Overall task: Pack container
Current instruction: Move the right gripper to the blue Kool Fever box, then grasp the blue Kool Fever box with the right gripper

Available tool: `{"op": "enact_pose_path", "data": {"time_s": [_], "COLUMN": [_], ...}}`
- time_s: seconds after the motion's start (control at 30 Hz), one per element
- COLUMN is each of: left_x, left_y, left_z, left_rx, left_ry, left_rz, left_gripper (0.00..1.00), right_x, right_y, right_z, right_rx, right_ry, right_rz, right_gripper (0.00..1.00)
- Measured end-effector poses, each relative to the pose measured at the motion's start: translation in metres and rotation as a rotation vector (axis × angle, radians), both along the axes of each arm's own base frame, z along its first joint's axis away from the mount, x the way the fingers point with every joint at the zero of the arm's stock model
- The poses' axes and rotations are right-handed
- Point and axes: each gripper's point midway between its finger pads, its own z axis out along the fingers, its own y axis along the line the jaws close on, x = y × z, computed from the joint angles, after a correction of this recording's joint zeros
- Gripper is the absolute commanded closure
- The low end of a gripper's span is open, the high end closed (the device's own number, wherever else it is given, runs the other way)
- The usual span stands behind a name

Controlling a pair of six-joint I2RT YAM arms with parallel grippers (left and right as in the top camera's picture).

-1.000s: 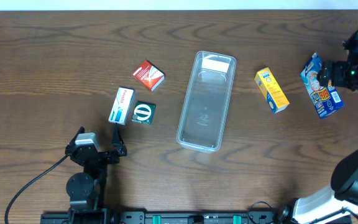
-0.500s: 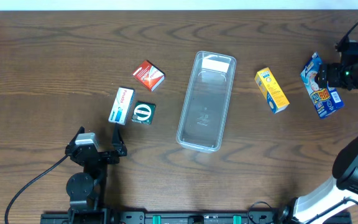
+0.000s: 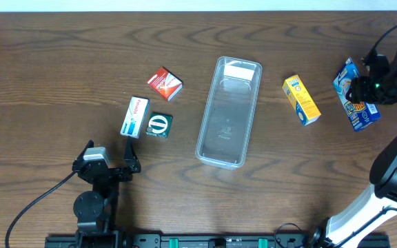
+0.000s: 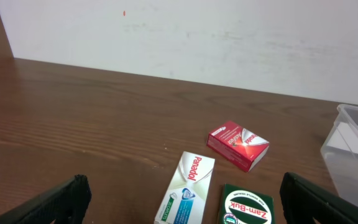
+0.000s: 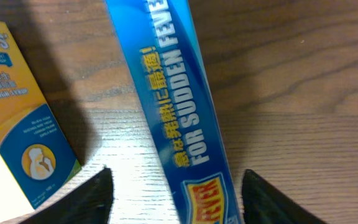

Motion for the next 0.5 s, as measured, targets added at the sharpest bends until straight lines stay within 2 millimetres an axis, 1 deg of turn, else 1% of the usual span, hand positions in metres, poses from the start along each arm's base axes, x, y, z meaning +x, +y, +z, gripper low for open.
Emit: {"op": "enact_pose_path", "data": {"time_s": [0.07,0.23,0.33,0.43,0.5], "left_x": [0.0000,0.0000,0.0000,0.0000,0.0000], "left_y": [0.0000,0.0000,0.0000,0.0000,0.0000], "left_z": [0.0000,0.0000,0.0000,0.0002,0.0002], "left_rx": [0.000,0.000,0.000,0.000,0.000], "left_ry": [0.000,0.000,0.000,0.000,0.000], "left_rz": [0.000,0.000,0.000,0.000,0.000], "left_gripper": [0.02,0.02,0.02,0.02,0.02], "right_x": [-0.0003,-0.0003,-0.0004,-0.0004,-0.0003], "right_y": [0.0001,0.0002,0.0002,0.0002,0.0002], "right_z": [-0.0019,-0.0021,-0.0022,-0.0024,-0.0024], "right_rx": [0.003,0.003,0.002,0.003,0.003], "right_ry": [0.005,0.005,0.006,0.006,0.006], "right_rz": [-0.002,-0.001,0.000,-0.001,-0.001], "right_gripper": [0.50,0.59,0.67,0.72,0.72]}}
